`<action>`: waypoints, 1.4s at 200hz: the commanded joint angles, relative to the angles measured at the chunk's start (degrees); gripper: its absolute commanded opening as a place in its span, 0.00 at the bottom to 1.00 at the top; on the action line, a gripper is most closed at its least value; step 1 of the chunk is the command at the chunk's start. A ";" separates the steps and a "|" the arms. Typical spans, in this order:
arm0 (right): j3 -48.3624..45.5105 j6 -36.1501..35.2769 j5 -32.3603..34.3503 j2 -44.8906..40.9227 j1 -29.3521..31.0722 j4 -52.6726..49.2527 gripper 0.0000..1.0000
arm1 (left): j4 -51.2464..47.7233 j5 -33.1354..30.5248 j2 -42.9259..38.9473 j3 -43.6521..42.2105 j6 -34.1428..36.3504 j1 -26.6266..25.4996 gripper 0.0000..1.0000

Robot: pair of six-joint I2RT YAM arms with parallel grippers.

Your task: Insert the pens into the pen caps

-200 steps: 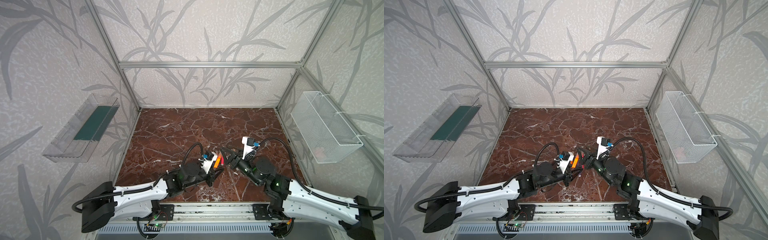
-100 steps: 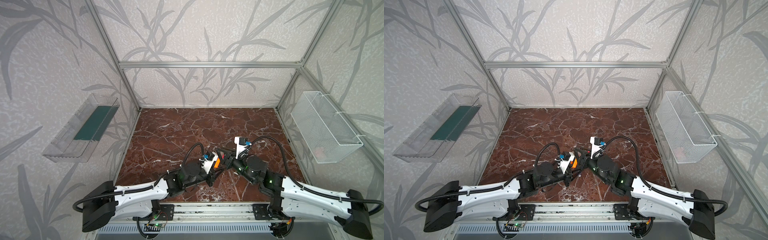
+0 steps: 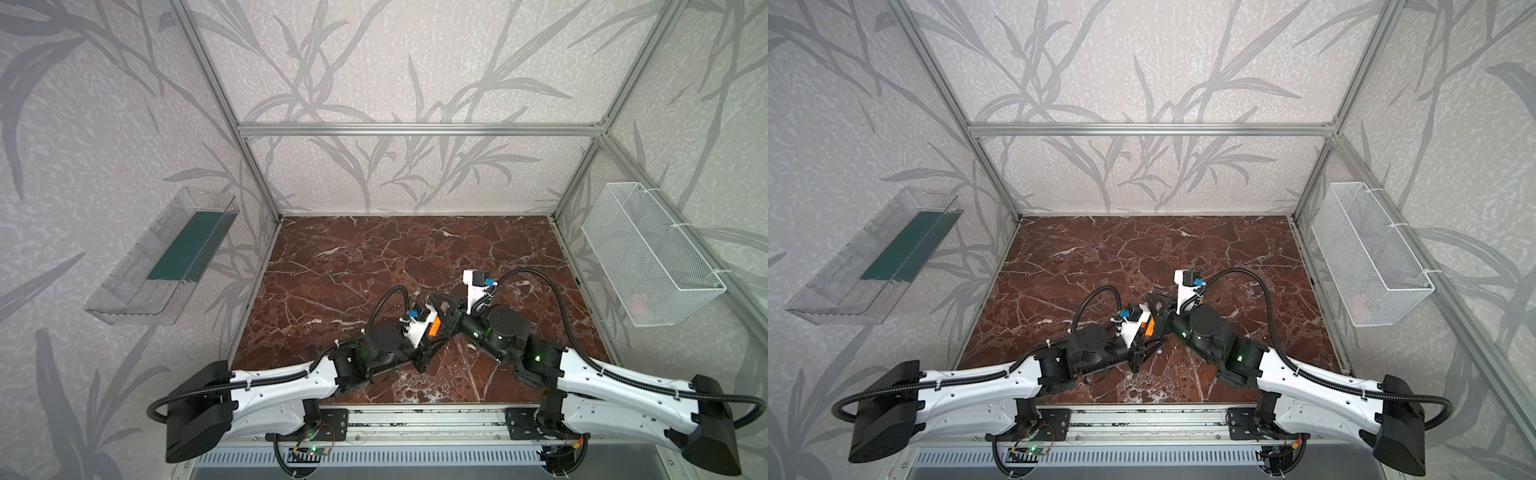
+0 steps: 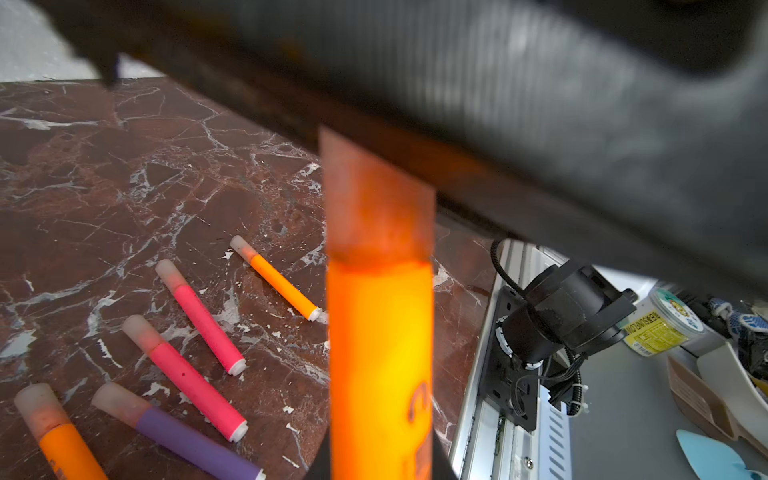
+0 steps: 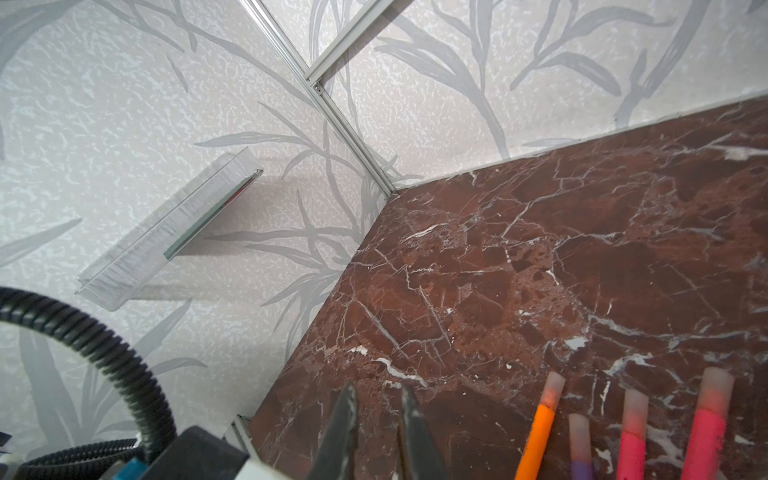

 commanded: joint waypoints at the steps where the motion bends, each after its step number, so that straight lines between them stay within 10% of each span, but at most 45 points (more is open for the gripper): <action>1: 0.98 -0.70 -2.55 -0.26 -0.08 -2.95 0.00 | -0.12 -1.76 -0.15 3.50 3.10 -0.22 0.00; 71: -3.08 0.22 -7.95 1.42 0.83 -2.19 0.00 | -7.31 -15.04 -3.21 10.59 13.51 1.13 0.00; 144: -1.83 0.70 -3.75 7.93 7.62 -3.59 0.00 | -7.39 -15.30 -2.78 13.05 14.62 8.07 0.00; 215: -5.48 -8.19 -4.62 8.80 9.12 2.87 0.00 | -8.05 1.86 -4.78 12.90 10.11 14.25 0.00; 280: -0.03 6.32 -4.09 14.14 11.91 -4.72 0.00 | -7.67 -16.80 -6.17 11.37 15.89 10.03 0.00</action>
